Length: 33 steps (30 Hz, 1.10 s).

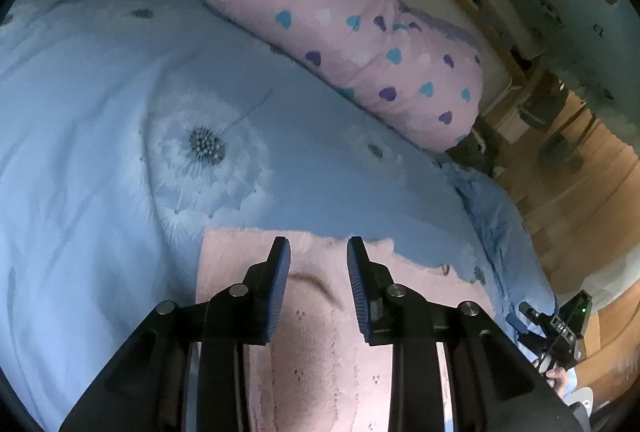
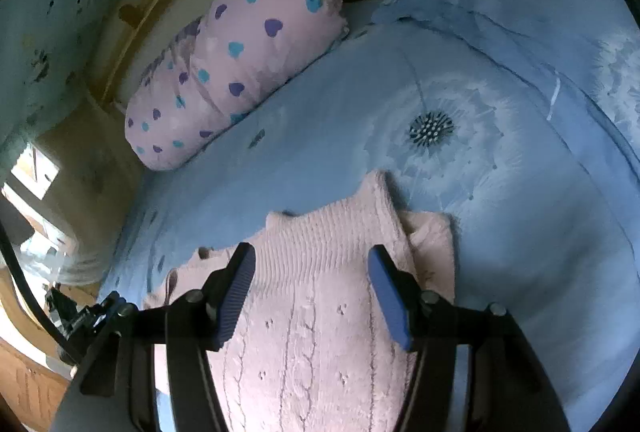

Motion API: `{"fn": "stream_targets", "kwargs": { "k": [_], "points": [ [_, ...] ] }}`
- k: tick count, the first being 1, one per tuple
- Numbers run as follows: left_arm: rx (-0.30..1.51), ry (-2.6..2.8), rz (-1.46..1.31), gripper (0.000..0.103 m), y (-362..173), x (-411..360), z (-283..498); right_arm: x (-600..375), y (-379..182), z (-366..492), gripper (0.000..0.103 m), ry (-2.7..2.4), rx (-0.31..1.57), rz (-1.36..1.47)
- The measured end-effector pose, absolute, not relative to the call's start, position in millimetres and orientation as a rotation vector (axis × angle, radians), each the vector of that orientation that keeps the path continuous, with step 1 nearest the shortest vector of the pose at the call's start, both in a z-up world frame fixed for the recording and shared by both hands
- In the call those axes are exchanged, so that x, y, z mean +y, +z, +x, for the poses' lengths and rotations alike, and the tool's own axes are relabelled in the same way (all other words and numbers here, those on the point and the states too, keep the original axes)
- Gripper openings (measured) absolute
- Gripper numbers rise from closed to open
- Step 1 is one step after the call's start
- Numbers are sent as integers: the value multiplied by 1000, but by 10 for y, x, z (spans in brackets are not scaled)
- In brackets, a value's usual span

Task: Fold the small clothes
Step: 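Open both grippers to release the folded edge, then move both grippers to the hem end of the folded cardigan and close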

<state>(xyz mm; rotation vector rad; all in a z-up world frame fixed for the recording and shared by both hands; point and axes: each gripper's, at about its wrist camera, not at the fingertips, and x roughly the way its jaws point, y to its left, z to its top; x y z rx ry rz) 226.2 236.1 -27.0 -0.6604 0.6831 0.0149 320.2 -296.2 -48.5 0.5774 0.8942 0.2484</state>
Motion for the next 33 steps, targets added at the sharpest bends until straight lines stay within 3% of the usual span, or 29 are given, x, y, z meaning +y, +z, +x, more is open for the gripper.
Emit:
{"fn": "stream_targets", "kwargs": {
  "k": [9, 14, 20, 31, 33],
  "points": [
    [757, -1, -501, 22, -366, 2131, 2299, -2846, -489, 3142, 62, 259, 934, 510],
    [912, 35, -461, 24, -635, 2009, 2513, -2813, -507, 3120, 62, 264, 955, 507],
    [874, 66, -464, 24, -630, 2165, 2693, -2760, -530, 3078, 62, 274, 975, 497],
    [922, 99, -577, 26, -483, 2457, 2111, -2712, -468, 2976, 62, 300, 1006, 442],
    [944, 73, -549, 30, -446, 2382, 1965, -2765, -421, 2868, 62, 303, 1008, 425]
  ]
}}
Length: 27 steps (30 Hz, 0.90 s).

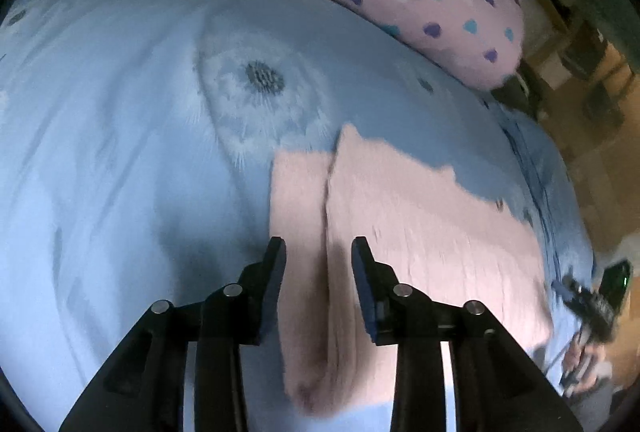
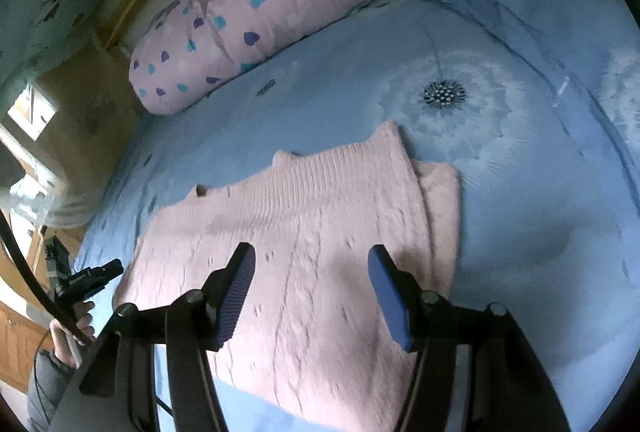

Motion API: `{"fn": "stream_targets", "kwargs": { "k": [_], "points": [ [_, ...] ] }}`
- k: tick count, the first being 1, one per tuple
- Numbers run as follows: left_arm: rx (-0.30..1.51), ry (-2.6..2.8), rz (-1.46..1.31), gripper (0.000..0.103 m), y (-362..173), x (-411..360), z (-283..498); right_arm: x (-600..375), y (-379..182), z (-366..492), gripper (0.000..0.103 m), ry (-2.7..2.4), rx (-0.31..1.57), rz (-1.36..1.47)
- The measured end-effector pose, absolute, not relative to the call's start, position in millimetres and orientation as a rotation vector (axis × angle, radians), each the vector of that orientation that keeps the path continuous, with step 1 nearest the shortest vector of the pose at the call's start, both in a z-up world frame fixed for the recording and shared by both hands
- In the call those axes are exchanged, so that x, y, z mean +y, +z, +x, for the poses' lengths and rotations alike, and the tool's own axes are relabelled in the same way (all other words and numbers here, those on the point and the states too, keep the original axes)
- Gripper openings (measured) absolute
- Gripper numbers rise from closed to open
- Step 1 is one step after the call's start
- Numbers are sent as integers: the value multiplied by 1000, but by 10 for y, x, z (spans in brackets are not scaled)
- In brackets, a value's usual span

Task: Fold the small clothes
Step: 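Move both grippers to the hem end of the folded cardigan and close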

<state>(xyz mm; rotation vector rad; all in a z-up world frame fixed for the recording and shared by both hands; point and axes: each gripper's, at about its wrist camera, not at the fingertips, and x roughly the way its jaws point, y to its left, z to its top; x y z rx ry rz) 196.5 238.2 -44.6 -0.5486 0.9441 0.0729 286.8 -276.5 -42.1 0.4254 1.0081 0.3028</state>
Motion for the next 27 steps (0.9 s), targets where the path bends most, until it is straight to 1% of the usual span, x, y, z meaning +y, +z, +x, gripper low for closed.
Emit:
{"fn": "stream_targets", "kwargs": {
  "k": [6, 10, 11, 12, 13, 18, 24, 27],
  "points": [
    [1007, -1, -513, 31, -526, 2214, 1765, -2949, -330, 2483, 62, 304, 1018, 413],
    [1000, -2, -515, 31, -545, 2175, 1774, -3030, -342, 2372, 62, 287, 1027, 382],
    [991, 6, -507, 21, -530, 2169, 1766, -3058, -361, 2366, 62, 279, 1034, 381],
    [976, 12, -493, 2, -507, 2157, 1758, -3084, -384, 2371, 62, 268, 1041, 386],
    [960, 4, -489, 1, -481, 2148, 1746, -3121, -416, 2383, 62, 256, 1051, 402],
    [911, -34, -513, 0, -402, 2138, 1616, -3152, -504, 2420, 62, 263, 1068, 447],
    [914, -57, -532, 0, -392, 2140, 1400, -2980, -541, 2423, 62, 284, 1093, 382],
    [911, -57, -498, 0, -366, 2094, 1373, -2935, -591, 2457, 62, 280, 1109, 361]
  ]
}}
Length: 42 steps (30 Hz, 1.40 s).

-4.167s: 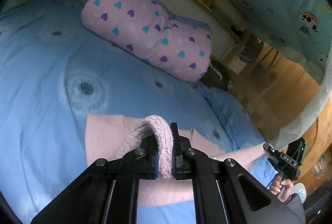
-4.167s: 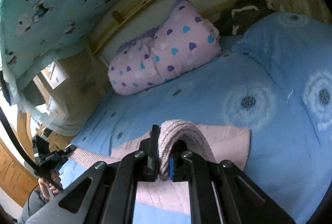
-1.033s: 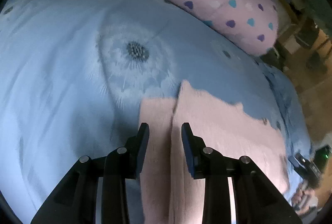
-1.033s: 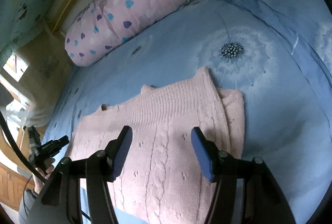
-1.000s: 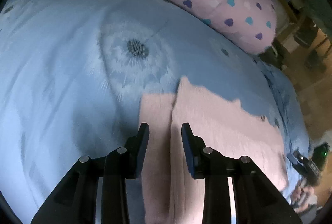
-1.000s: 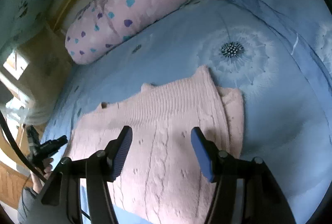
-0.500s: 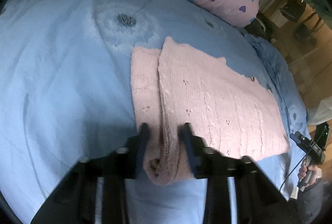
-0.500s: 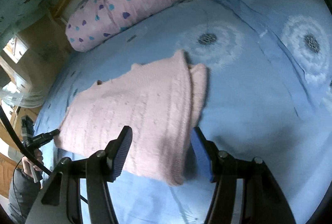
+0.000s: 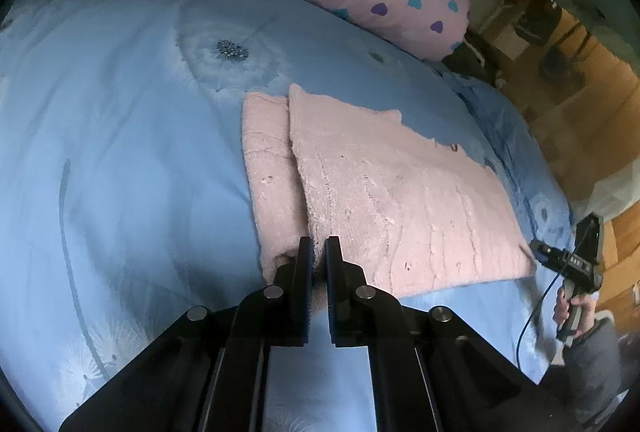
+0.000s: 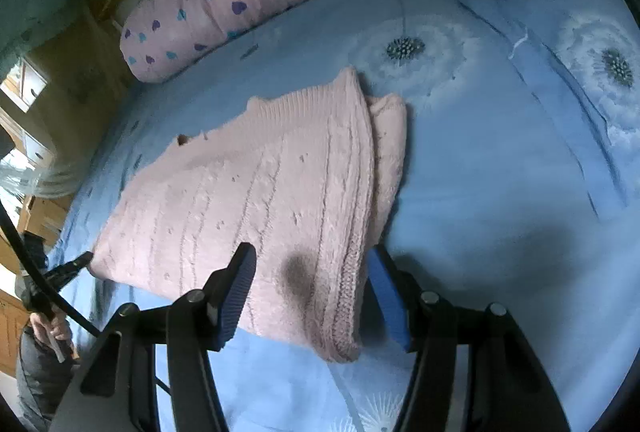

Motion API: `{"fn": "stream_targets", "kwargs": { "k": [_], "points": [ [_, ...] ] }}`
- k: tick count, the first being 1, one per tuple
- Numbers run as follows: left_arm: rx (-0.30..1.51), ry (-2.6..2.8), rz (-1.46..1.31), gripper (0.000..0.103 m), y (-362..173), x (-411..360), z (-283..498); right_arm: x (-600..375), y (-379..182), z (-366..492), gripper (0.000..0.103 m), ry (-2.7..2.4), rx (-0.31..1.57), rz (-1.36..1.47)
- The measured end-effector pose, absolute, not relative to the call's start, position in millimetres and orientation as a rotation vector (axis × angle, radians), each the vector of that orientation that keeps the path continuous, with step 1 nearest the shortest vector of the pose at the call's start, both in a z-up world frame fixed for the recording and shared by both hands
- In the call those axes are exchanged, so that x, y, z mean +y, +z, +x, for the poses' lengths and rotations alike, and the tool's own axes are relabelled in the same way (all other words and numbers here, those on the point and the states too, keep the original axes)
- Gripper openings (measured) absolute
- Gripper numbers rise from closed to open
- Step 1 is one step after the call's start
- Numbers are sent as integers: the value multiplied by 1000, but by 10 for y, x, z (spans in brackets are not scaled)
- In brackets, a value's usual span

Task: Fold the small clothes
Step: 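Move both grippers to the hem end of the folded cardigan and close, then lift the hem end with both grippers and fold it toward the collar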

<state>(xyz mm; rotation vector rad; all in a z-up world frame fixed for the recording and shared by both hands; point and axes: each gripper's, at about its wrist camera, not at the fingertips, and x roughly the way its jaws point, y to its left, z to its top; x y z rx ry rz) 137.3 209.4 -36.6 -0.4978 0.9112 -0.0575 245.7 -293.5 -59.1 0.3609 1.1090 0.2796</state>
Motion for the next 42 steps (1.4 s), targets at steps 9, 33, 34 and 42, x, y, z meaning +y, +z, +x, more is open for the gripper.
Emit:
{"fn": "stream_targets", "kwargs": {
  "k": [9, 33, 34, 42],
  "points": [
    [956, -44, -544, 9, -497, 2118, 1446, -2866, -569, 2422, 7, 261, 1104, 272],
    [980, 6, -428, 5, -341, 1993, 1308, -3105, -525, 2195, 18, 267, 1133, 265],
    [977, 15, -430, 6, -337, 2006, 1299, -3154, -524, 2216, 26, 273, 1135, 306],
    [952, 38, -480, 7, -307, 2069, 1293, -3636, -852, 2370, 63, 320, 1104, 733]
  ]
}}
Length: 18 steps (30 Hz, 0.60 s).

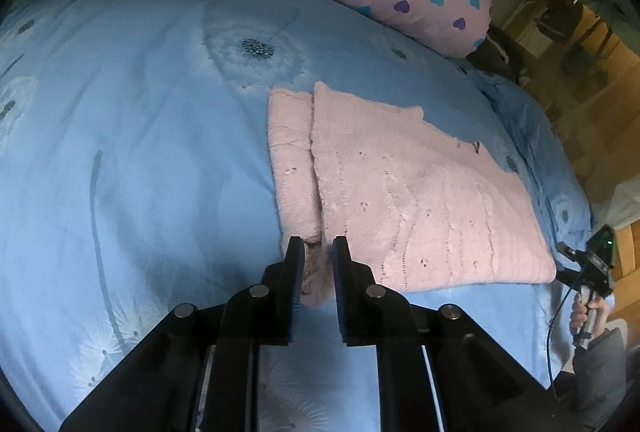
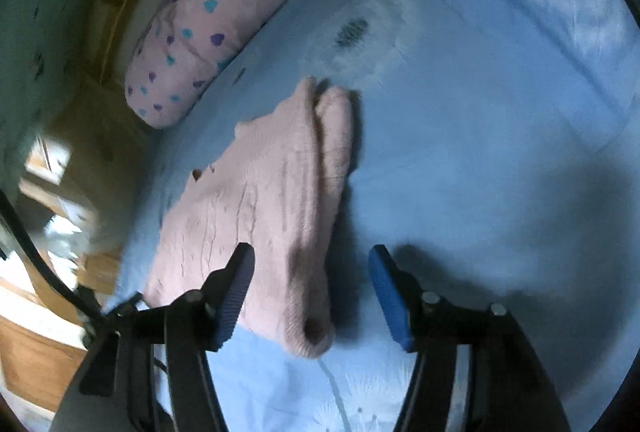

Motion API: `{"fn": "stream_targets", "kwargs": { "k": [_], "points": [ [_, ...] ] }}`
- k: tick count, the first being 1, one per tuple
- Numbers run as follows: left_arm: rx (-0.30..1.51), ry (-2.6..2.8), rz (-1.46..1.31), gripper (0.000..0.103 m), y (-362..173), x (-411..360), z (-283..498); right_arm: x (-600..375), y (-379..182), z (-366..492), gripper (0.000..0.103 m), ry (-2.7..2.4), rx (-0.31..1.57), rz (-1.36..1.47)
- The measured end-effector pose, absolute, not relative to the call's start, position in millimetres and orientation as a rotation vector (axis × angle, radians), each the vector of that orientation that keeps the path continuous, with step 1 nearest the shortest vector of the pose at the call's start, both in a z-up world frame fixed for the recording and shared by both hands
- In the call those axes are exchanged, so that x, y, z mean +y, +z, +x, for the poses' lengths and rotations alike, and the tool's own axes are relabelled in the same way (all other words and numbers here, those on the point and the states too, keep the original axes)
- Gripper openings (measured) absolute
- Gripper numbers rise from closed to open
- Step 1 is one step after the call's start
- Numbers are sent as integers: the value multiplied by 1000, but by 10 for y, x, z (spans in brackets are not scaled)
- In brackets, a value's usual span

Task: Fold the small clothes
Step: 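Lift the hem end with both grippers and fold it toward the collar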

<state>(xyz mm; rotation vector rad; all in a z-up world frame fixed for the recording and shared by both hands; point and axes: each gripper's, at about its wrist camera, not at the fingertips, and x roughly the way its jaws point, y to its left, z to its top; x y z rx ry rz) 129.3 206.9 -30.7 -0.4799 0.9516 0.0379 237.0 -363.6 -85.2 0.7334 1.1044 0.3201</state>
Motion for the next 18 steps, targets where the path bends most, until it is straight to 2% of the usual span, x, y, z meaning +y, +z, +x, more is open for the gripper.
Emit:
{"fn": "stream_targets", "kwargs": {
  "k": [5, 18],
  "points": [
    [953, 26, -460, 7, -294, 2000, 1334, -3559, -1123, 2607, 62, 417, 1096, 758],
    [970, 9, -473, 7, -328, 1941, 1495, -3393, -1211, 3324, 64, 427, 1069, 725]
  ]
}}
